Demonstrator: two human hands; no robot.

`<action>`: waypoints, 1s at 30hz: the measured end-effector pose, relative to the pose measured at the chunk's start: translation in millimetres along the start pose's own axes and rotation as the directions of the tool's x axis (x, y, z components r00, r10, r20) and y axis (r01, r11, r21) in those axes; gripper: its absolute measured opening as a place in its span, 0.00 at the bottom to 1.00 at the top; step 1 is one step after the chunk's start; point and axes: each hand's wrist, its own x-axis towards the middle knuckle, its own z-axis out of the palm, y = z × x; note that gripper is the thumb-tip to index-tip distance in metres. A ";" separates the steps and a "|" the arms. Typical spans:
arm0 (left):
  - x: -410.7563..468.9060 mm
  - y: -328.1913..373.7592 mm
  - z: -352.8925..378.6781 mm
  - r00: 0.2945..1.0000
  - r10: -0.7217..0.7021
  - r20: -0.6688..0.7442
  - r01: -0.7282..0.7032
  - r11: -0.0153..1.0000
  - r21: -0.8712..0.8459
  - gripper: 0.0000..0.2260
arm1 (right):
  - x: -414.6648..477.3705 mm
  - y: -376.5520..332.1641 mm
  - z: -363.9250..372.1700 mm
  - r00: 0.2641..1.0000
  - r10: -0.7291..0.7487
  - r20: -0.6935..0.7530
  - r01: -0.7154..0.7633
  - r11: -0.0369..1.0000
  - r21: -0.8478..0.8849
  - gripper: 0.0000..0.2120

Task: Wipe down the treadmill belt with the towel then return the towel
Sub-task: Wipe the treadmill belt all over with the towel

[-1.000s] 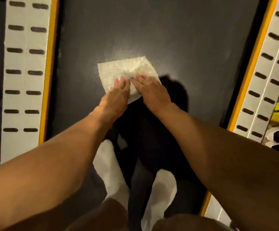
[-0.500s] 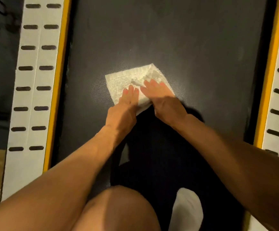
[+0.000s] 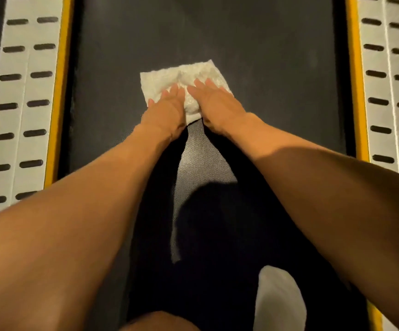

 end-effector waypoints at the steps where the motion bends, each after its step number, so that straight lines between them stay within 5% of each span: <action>1: 3.4 2.6 -3.7 1.000 0.009 0.008 -0.009 1.000 0.020 0.28 | 0.7 -0.1 1.1 0.999 0.018 -0.028 -0.017 1.000 0.017 0.35; 5: -21.9 2.5 1.3 0.990 0.124 0.064 -0.132 0.983 0.131 0.27 | -36.0 -5.9 29.4 0.985 0.066 -0.161 -0.045 0.990 0.132 0.38; 11: -24.8 8.0 -4.7 0.968 0.177 0.178 -0.215 0.951 0.221 0.34 | -40.3 12.6 29.7 0.990 0.018 -0.137 -0.002 0.993 0.122 0.35; 23: -26.3 46.5 16.3 0.936 0.347 0.053 -0.349 0.903 0.250 0.29 | -85.0 48.9 24.0 0.983 0.114 -0.144 -0.088 0.981 0.173 0.29; 30: -7.8 81.6 13.6 0.957 0.287 -0.038 -0.273 0.939 0.208 0.27 | -70.0 67.5 13.7 0.960 0.180 -0.214 -0.147 0.976 0.162 0.33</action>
